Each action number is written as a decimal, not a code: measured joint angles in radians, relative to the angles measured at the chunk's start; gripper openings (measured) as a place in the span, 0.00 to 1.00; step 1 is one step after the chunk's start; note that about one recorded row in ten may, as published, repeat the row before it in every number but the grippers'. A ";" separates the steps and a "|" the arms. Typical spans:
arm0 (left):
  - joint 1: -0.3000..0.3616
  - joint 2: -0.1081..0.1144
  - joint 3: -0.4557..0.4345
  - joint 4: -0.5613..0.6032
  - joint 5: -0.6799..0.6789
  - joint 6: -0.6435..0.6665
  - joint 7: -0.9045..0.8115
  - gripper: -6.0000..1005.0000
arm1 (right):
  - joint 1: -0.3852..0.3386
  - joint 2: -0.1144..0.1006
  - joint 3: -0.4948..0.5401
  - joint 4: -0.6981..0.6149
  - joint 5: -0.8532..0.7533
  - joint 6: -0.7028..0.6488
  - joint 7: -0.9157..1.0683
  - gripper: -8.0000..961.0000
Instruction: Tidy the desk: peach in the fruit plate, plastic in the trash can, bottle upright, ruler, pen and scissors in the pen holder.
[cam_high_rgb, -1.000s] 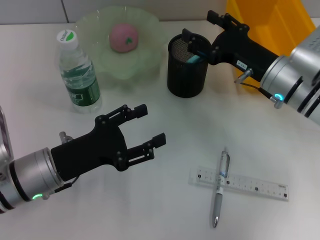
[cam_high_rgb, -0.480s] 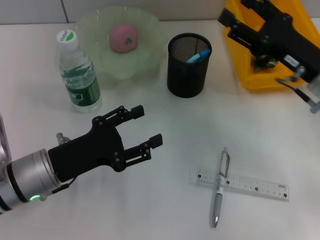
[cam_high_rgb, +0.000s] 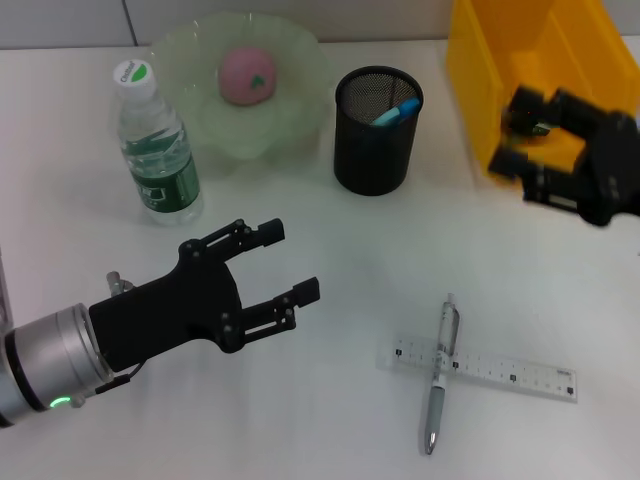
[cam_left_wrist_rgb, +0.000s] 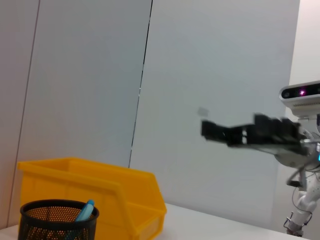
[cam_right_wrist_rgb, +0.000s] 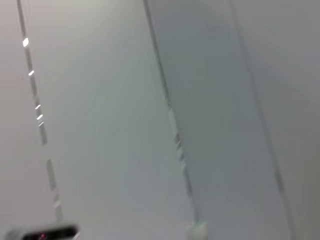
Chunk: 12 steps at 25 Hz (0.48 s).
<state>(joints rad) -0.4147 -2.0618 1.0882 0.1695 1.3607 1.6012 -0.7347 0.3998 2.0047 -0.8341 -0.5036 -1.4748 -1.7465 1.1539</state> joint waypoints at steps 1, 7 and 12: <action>0.003 0.001 0.001 0.003 0.001 0.004 0.000 0.78 | 0.000 -0.007 0.002 -0.006 -0.028 -0.011 0.018 0.85; 0.017 0.003 0.023 0.044 0.016 0.029 -0.031 0.78 | 0.008 -0.026 0.061 -0.033 -0.264 -0.049 0.066 0.85; 0.013 0.005 0.039 0.057 0.043 0.036 -0.057 0.78 | 0.003 -0.025 0.067 -0.035 -0.332 -0.044 0.022 0.85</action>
<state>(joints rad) -0.4013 -2.0565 1.1273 0.2268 1.4036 1.6377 -0.7919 0.4027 1.9796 -0.7675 -0.5384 -1.8068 -1.7908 1.1761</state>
